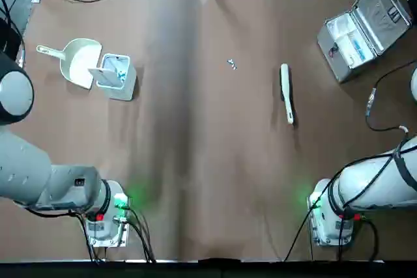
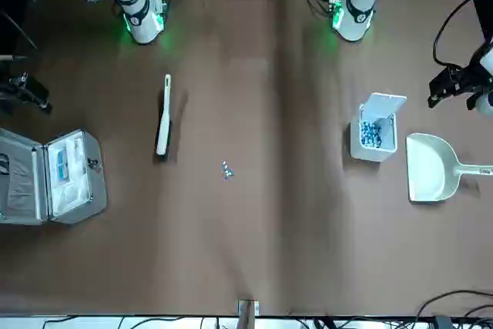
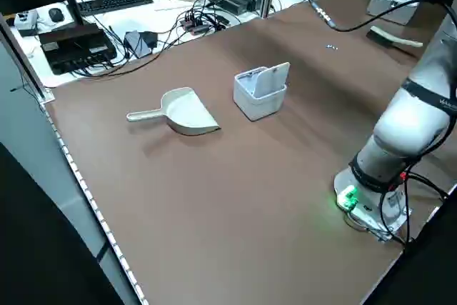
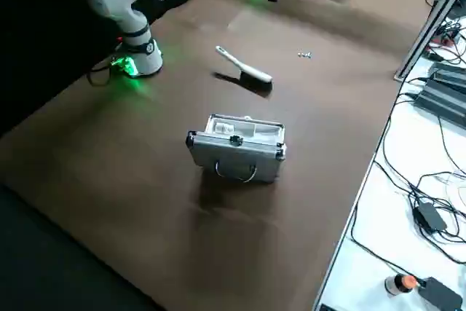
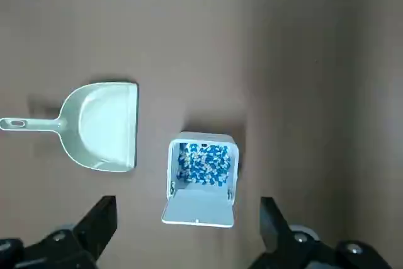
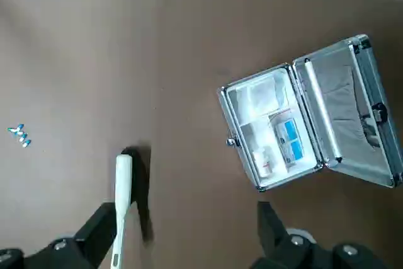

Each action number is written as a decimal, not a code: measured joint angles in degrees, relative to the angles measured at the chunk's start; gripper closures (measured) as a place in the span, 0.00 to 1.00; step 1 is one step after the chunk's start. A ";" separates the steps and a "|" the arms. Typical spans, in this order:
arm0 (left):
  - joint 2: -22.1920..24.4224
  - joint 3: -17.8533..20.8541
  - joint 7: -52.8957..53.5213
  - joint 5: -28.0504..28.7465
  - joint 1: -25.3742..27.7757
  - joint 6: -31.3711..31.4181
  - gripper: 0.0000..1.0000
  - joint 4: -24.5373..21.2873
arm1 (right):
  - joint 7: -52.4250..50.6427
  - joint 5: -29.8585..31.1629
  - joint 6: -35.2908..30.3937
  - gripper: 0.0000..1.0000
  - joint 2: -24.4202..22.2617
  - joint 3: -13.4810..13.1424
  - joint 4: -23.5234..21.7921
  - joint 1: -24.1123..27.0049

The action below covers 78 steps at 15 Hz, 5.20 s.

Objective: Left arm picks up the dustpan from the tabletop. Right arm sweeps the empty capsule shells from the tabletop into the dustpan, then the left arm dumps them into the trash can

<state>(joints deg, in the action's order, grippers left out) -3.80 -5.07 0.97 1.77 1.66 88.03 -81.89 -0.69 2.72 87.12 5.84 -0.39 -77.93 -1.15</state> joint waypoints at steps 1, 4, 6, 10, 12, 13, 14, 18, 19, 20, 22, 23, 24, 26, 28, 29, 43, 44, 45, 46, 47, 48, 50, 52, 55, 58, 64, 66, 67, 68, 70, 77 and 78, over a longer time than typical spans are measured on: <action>0.00 0.00 0.00 0.00 0.00 0.00 0.00 -0.02 | 0.00 0.00 -0.04 0.01 0.00 0.01 0.00 -0.02; -0.01 0.00 0.00 0.00 0.00 0.00 0.00 -0.07 | 0.00 0.00 -0.10 0.01 0.00 0.02 0.00 -0.03; -0.06 0.06 0.00 0.00 0.07 0.00 0.00 -0.23 | 0.00 0.00 -0.12 0.01 0.00 0.06 0.00 -0.10; -1.05 0.10 -0.03 0.01 3.53 -0.70 0.00 -0.95 | -0.01 0.00 -0.27 0.01 0.00 0.36 0.00 -1.25; -2.19 0.17 0.19 0.00 7.09 -1.93 0.00 -1.08 | -0.01 0.00 -1.32 0.01 0.03 0.38 -0.09 -1.63; -2.86 0.23 0.11 0.00 8.58 -2.54 0.00 -1.16 | -0.01 0.00 -1.71 0.01 0.04 0.38 -0.15 -1.63; -3.65 0.28 -0.22 0.00 9.80 -2.78 0.00 -1.22 | -0.03 0.00 -2.10 0.01 0.05 0.36 -0.26 -1.60; -8.57 0.54 -4.02 0.87 15.18 -1.99 0.00 -1.46 | -1.05 -0.03 -3.24 0.01 0.11 0.28 -1.47 -1.47; -9.53 0.59 -5.94 0.97 16.00 -1.06 0.00 -1.47 | -1.24 -0.05 -3.60 0.01 0.16 0.30 -1.61 -1.49; -10.68 0.61 -8.91 1.05 16.96 0.40 0.00 -1.48 | -1.43 -0.11 -3.94 0.01 0.20 0.33 -1.76 -1.52; -13.12 0.64 -15.81 1.18 19.03 3.61 0.00 -1.52 | -1.93 -0.32 -4.54 0.01 0.21 0.37 -1.97 -1.56; -14.28 0.64 -18.83 1.20 20.03 5.24 0.00 -1.51 | -1.99 -0.32 -4.65 0.01 0.21 0.37 -1.98 -1.55; -14.28 0.64 -18.83 1.20 20.03 5.24 0.00 -1.51 | -1.99 -0.32 -4.65 0.01 0.21 0.37 -1.98 -1.55; -17.56 0.65 -28.29 1.21 22.71 10.58 0.00 -1.52 | -2.04 -0.32 -4.93 0.01 0.18 0.27 -1.99 -1.40; -19.03 0.66 -33.57 1.21 23.33 12.72 0.00 -1.52 | -2.05 -0.32 -4.84 0.01 0.06 0.20 -1.95 -1.33; -19.74 0.65 -36.08 1.21 23.66 13.66 0.00 -1.52 | -2.06 -0.32 -4.84 0.01 -0.07 0.16 -1.89 -1.32; -25.59 1.95 -45.63 2.58 29.50 38.13 0.00 -10.93 | -2.29 -5.67 -2.04 0.01 -1.63 -0.17 -12.36 -0.73; -25.59 2.17 -46.07 3.85 29.70 40.64 0.00 -12.47 | -2.29 -6.38 -1.26 0.01 -2.14 -0.18 -14.79 -0.73; -25.61 2.26 -46.42 5.07 29.84 42.47 0.00 -13.74 | -2.29 -6.97 -0.62 0.01 -2.53 -0.18 -17.06 -0.73; -25.64 2.57 -47.10 6.70 29.94 44.37 0.00 -15.19 | -2.31 -7.36 0.93 0.01 -2.88 -0.13 -20.02 -0.75; -25.78 2.95 -47.33 7.86 30.03 45.36 0.00 -16.09 | -2.33 -7.50 2.28 0.02 -3.03 -0.05 -22.10 -0.80; -26.16 3.28 -47.37 8.88 30.16 45.92 0.00 -16.68 | -2.38 -7.59 3.41 0.02 -3.07 0.05 -23.90 -0.96; -27.43 3.54 -47.78 10.54 30.58 48.20 0.00 -17.22 | -2.41 -7.72 4.81 0.02 -3.09 0.22 -26.78 -1.66; -28.80 3.90 -48.31 10.86 30.64 50.44 0.00 -17.27 | -2.41 -7.82 7.28 0.02 -3.16 0.43 -30.00 -2.32; -30.01 4.07 -48.55 10.91 30.64 52.09 0.00 -17.26 | -2.41 -8.09 12.66 0.02 -3.18 0.55 -35.52 -3.95; -30.96 4.27 -48.60 10.92 30.63 53.82 0.00 -17.26 | -2.41 -9.48 15.16 0.02 -3.17 0.62 -40.57 -5.27; -32.01 6.08 -48.61 10.92 30.65 56.32 0.06 -17.25 | -2.21 -12.80 20.78 0.04 -3.24 0.66 -46.60 -7.57; -32.05 6.08 -48.61 10.93 30.61 56.59 0.24 -17.23 | -1.62 -12.85 22.66 0.05 -3.24 0.68 -48.94 -9.29; -32.05 6.05 -48.61 10.93 30.56 56.62 0.24 -17.22 | -0.98 -12.85 23.05 0.05 -3.24 0.69 -49.60 -10.10; -32.05 6.04 -48.61 10.93 30.50 56.62 0.27 -17.22 | -0.14 -12.86 23.25 0.07 -3.24 0.69 -49.94 -10.81; -32.06 6.03 -48.61 10.93 30.43 56.63 0.33 -17.22 | 2.34 -12.87 23.40 0.08 -3.24 0.70 -50.31 -12.18; -31.98 5.99 -48.89 11.16 30.40 56.74 0.66 -16.87 | 4.82 -12.88 36.49 0.11 -3.24 0.70 -59.19 -15.07; -31.89 5.96 -48.89 11.16 30.40 56.70 0.67 -16.79 | 4.82 -12.88 39.37 0.11 -3.26 0.71 -61.07 -15.37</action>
<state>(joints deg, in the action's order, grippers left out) -35.69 0.90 -47.92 12.93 32.06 144.73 -98.68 4.13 -10.16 126.48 2.58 0.31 -139.00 -16.52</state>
